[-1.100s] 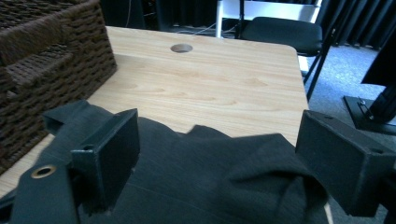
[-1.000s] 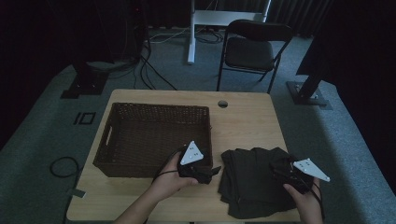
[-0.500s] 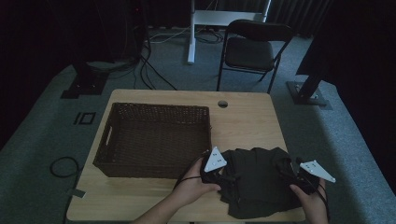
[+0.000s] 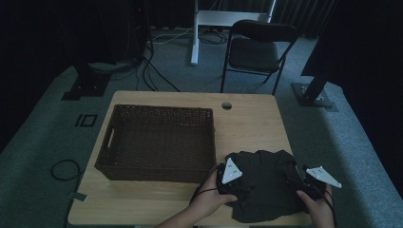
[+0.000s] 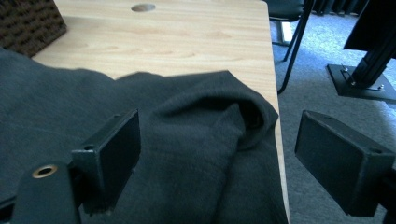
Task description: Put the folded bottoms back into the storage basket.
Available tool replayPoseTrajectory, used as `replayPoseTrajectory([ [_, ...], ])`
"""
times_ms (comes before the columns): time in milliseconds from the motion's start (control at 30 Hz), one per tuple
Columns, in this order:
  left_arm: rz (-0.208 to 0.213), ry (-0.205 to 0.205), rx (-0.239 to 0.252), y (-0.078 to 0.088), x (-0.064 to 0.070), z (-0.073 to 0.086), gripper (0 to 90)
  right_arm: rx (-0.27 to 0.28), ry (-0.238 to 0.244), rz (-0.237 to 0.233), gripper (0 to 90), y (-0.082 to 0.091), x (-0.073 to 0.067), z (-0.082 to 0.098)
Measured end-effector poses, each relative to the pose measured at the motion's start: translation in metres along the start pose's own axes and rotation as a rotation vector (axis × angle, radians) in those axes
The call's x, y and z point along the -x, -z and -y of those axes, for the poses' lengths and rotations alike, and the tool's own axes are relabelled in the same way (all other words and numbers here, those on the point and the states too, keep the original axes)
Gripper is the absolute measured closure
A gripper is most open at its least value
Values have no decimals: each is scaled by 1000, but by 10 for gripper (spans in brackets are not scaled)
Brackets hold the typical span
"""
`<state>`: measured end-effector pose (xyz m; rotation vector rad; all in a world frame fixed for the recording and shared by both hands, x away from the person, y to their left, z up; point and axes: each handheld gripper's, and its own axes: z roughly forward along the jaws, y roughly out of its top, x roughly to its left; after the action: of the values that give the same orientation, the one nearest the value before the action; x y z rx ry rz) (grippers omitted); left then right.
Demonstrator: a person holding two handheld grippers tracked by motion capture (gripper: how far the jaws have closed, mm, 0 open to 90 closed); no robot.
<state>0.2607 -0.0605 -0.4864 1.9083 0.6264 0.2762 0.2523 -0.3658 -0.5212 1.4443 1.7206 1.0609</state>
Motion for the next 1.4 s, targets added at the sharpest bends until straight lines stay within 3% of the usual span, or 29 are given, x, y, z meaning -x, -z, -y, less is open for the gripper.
replayPoseTrajectory([
  [100,-34,23,13,-6,3,7,185,-14,7,-7,141,-3,0,3],
  [167,-57,4,23,-10,5,12,185,-22,7,-2,145,-5,0,5],
  [267,-51,17,-17,-16,8,20,185,-28,-5,-4,160,-8,1,7],
  [433,-100,41,-74,-22,6,32,185,-69,7,-10,160,-11,1,12],
  [633,-102,74,-123,-29,1,39,185,-111,-5,-30,159,-17,0,18],
  [800,-122,79,-146,-36,2,38,173,-122,-14,-39,152,-18,1,18],
  [867,-122,100,-163,-40,0,37,161,-129,-17,-45,148,-18,1,18],
  [933,-126,93,-180,-43,-1,37,155,-134,-22,-49,143,-19,1,18],
  [1167,-112,126,-224,-52,-7,41,120,-150,-46,-55,124,-23,0,20],
  [1400,-96,126,-246,-58,-8,42,101,-166,-61,-75,117,-25,2,19],
])
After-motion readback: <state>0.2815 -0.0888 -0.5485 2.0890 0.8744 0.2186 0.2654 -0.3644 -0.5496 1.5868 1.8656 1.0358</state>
